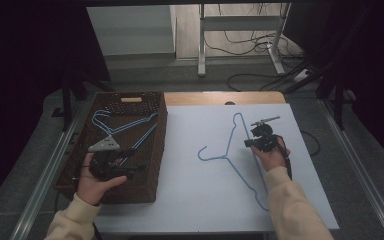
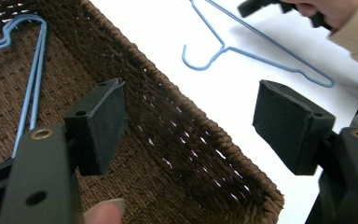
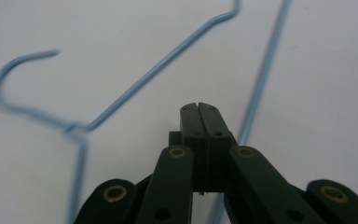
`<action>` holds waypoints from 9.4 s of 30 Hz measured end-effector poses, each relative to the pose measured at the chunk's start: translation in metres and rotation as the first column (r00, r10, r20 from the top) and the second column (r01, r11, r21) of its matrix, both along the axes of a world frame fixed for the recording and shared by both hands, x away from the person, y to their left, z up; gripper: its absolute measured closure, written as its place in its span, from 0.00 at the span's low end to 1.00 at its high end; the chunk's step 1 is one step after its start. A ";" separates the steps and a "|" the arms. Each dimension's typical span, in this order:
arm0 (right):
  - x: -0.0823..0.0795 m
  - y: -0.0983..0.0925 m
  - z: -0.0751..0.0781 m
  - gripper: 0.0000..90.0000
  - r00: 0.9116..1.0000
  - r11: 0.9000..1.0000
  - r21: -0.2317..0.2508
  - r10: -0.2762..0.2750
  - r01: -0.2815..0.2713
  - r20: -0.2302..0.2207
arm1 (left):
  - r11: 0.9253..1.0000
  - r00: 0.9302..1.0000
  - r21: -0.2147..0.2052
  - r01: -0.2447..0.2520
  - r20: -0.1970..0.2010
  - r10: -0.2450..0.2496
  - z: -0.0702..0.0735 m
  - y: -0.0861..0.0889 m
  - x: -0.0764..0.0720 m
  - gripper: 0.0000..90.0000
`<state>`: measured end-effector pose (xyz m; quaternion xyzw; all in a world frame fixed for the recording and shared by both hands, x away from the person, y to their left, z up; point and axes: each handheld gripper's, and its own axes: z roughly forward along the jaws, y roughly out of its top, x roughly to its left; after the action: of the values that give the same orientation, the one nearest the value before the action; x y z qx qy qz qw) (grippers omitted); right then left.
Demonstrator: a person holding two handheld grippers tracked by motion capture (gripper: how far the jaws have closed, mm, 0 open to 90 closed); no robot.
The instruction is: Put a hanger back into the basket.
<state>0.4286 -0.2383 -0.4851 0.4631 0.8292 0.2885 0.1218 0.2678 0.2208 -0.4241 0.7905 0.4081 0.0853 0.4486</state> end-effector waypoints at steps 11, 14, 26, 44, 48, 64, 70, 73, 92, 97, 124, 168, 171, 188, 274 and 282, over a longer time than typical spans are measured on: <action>-0.088 -0.021 0.003 1.00 0.987 0.990 -0.010 0.137 -0.138 -0.081 | 1.000 1.000 0.002 0.018 0.004 -0.018 0.002 -0.007 -0.001 0.28; -0.103 -0.022 0.000 1.00 0.981 0.986 -0.012 0.164 -0.166 -0.104 | 1.000 1.000 0.002 0.018 0.001 -0.018 0.001 -0.007 0.000 0.28; -0.123 -0.022 -0.012 1.00 0.969 0.984 -0.017 0.173 -0.179 -0.177 | 1.000 1.000 0.002 0.023 -0.002 -0.023 0.000 -0.008 0.001 0.28; -0.144 0.012 -0.019 1.00 0.932 0.958 0.027 0.285 -0.286 -0.225 | 1.000 1.000 0.002 0.022 -0.001 -0.022 0.000 -0.007 0.001 0.28; -0.144 0.030 -0.021 1.00 0.920 0.946 0.033 0.321 -0.322 -0.224 | 1.000 1.000 0.007 0.024 -0.002 -0.024 0.000 -0.007 0.001 0.28; -0.135 0.067 -0.024 1.00 0.910 0.925 0.063 0.379 -0.374 -0.170 | 1.000 1.000 0.007 0.021 -0.004 -0.021 -0.002 -0.006 0.002 0.28; -0.093 0.046 -0.010 1.00 0.960 0.964 0.043 0.264 -0.262 -0.089 | 1.000 1.000 0.006 0.019 -0.002 -0.019 -0.001 -0.006 0.002 0.28; -0.061 0.042 -0.010 1.00 0.977 0.979 0.023 0.202 -0.201 -0.066 | 1.000 1.000 0.009 0.024 0.000 -0.024 0.000 -0.008 0.001 0.28; 0.016 0.036 -0.023 1.00 0.999 0.999 -0.044 0.023 -0.025 -0.039 | 1.000 1.000 0.012 0.026 -0.004 -0.026 -0.002 -0.007 0.000 0.28; 0.010 0.019 -0.020 1.00 0.999 0.998 -0.061 -0.017 0.015 -0.037 | 0.999 1.000 0.013 0.030 -0.004 -0.030 -0.002 -0.009 0.000 0.28; 0.005 -0.002 -0.019 1.00 0.997 0.993 -0.096 -0.070 0.068 -0.015 | 0.999 0.999 0.015 0.041 -0.005 -0.041 -0.003 -0.010 0.003 0.28; 0.018 0.051 -0.015 0.74 0.972 0.961 -0.172 0.197 -0.218 -0.131 | 0.999 0.999 0.016 0.049 -0.003 -0.049 -0.003 -0.014 0.001 0.28; 0.019 0.051 -0.014 0.83 0.969 0.956 -0.182 0.206 -0.228 -0.132 | 0.999 0.999 0.016 0.046 -0.004 -0.046 -0.003 -0.013 0.001 0.28; 0.000 0.058 0.007 0.96 0.965 0.942 -0.214 0.260 -0.260 -0.028 | 0.993 0.994 0.046 0.110 0.014 -0.111 0.005 -0.049 -0.001 0.28; -0.108 -0.043 0.024 0.25 0.970 0.963 0.205 0.133 -0.175 0.202 | 0.966 0.996 -0.251 0.066 -0.039 -0.079 0.071 -0.029 0.025 0.95; -0.107 -0.039 0.017 0.24 0.972 0.972 0.155 0.151 -0.179 0.178 | 0.965 1.000 -0.262 -0.030 -0.017 0.026 0.071 0.035 0.017 0.96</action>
<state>0.3220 -0.2768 -0.4677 0.3755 0.8243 0.4047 0.1256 0.2844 0.2558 -0.3530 0.7189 0.4300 0.0316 0.5452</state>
